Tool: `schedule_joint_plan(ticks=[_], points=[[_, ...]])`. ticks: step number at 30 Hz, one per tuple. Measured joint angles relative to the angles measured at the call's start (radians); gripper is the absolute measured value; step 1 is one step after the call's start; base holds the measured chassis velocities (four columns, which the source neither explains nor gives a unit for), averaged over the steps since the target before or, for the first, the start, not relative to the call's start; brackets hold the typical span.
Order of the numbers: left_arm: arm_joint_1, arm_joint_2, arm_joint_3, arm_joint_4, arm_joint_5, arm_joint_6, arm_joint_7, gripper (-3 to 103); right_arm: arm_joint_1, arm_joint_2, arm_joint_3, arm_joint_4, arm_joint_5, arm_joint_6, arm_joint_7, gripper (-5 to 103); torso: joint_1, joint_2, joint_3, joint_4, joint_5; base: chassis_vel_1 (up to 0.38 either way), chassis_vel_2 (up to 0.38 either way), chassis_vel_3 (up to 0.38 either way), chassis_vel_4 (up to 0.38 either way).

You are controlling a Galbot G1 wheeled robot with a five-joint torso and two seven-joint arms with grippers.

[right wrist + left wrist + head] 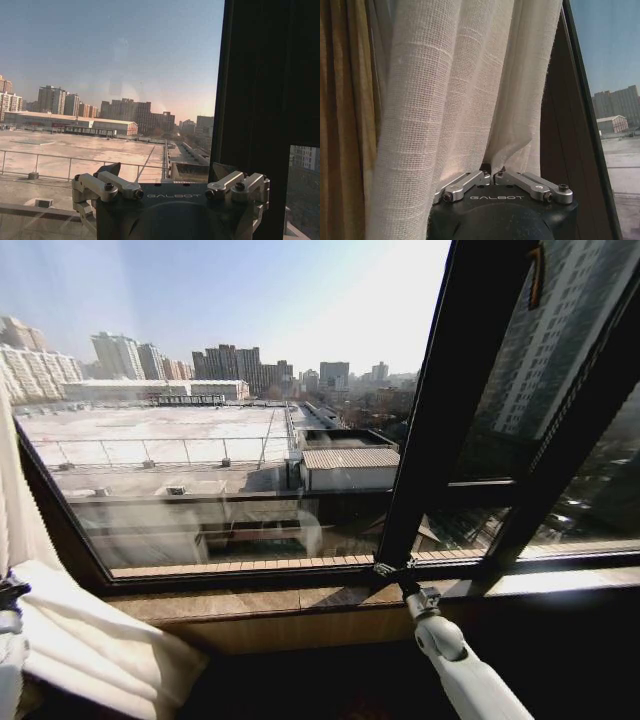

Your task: Open the curtains by pulling them apart, changing their state from closed to fully open.

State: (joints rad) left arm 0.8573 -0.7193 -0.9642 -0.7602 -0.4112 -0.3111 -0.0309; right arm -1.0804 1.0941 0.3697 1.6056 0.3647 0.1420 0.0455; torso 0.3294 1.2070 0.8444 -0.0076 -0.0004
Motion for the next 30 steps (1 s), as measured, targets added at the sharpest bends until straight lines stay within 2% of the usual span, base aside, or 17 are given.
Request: schedule_joint_plan(ticks=[4, 11, 15, 16, 17, 19, 20, 22, 25, 26, 28, 29, 30], points=[[0.004, 0.004, -0.003, -0.004, -0.001, -0.003, 0.001, 0, 0.0, 0.0, 0.0, 0.0, 0.0, 0.0, 0.0, 100, 0.0, 0.0, 0.0, -0.0002, -0.0002, 0.0, 0.0, 0.0, 0.0], [0.03, -0.04, 0.001, -0.055, -0.003, 0.003, -0.003, 0, 0.0, 0.0, 0.0, 0.0, 0.0, 0.0, 0.0, 100, 0.0, 0.0, 0.0, -0.0006, 0.0001, 0.0, 0.0, 0.0, 0.0], [0.076, -0.074, -0.006, -0.132, -0.009, 0.04, -0.014, -1, 0.0, 0.0, 0.0, 0.0, 0.0, 0.0, 0.0, 100, 0.0, 0.0, 0.0, -0.0005, 0.0, 0.0, 0.0, 0.0, 0.0], [0.1, -0.092, -0.013, -0.177, -0.008, 0.058, -0.014, 4, 0.0, 0.0, 0.0, 0.0, 0.0, 0.0, 0.0, 100, 0.0, 0.0, 0.0, -0.0004, 0.0002, 0.0, 0.0, 0.0, 0.0], [0.123, -0.11, -0.018, -0.22, -0.006, 0.065, -0.012, 4, 0.0, 0.0, 0.0, 0.0, 0.0, 0.0, 0.0, 100, 0.0, 0.0, 0.0, -0.0003, 0.0003, 0.0, 0.0, 0.0, 0.0], [0.181, -0.158, -0.038, -0.319, 0.009, 0.069, -0.006, 15, 0.0, 0.0, 0.0, 0.0, 0.0, 0.0, 0.0, 100, 0.0, 0.0, 0.0, -0.0008, 0.0006, 0.0, 0.0, 0.0, 0.0], [0.181, -0.158, -0.038, -0.319, 0.009, 0.069, -0.006, 15, 0.0, 0.0, 0.0, 0.0, 0.0, 0.0, 0.0, 100, 0.0, 0.0, 0.0, -0.0008, 0.0006, 0.0, 0.0, 0.0, 0.0], [0.282, -0.229, -0.065, -0.455, 0.014, 0.078, -0.006, 26, 0.0, 0.0, 0.0, 0.0, 0.0, 0.0, 0.0, 100, 0.0, 0.0, 0.0, -0.0009, 0.0004, 0.0, 0.0, 0.0, 0.0], [0.382, -0.301, -0.078, -0.582, 0.013, 0.079, -0.006, 36, 0.0, 0.0, 0.0, 0.0, 0.0, 0.0, 0.0, 100, 0.0, 0.0, 0.0, -0.0003, 0.0004, 0.0, 0.0, 0.0, 0.0], [0.382, -0.301, -0.078, -0.582, 0.013, 0.079, -0.006, 36, 0.0, 0.0, 0.0, 0.0, 0.0, 0.0, 0.0, 100, 0.0, 0.0, 0.0, -0.0003, 0.0004, 0.0, 0.0, 0.0, 0.0], [0.458, -0.364, -0.071, -0.695, -0.003, 0.075, -0.001, 47, 0.0, 0.0, 0.0, 0.0, 0.0, 0.0, 0.0, 100, 0.0, 0.0, 0.0, -0.0003, 0.0004, 0.0, 0.0, 0.0, 0.0], [0.484, -0.389, -0.06, -0.74, -0.02, 0.067, 0.012, 53, 0.0, 0.0, 0.0, 0.0, 0.0, 0.0, 0.0, 100, 0.0, 0.0, 0.0, -0.0004, 0.0006, 0.0, 0.0, 0.0, 0.0], [0.504, -0.41, -0.05, -0.775, -0.038, 0.057, 0.03, 53, 0.0, 0.0, 0.0, 0.0, 0.0, 0.0, 0.0, 100, 0.0, 0.0, 0.0, -0.0004, 0.0004, 0.0, 0.0, 0.0, 0.0]])
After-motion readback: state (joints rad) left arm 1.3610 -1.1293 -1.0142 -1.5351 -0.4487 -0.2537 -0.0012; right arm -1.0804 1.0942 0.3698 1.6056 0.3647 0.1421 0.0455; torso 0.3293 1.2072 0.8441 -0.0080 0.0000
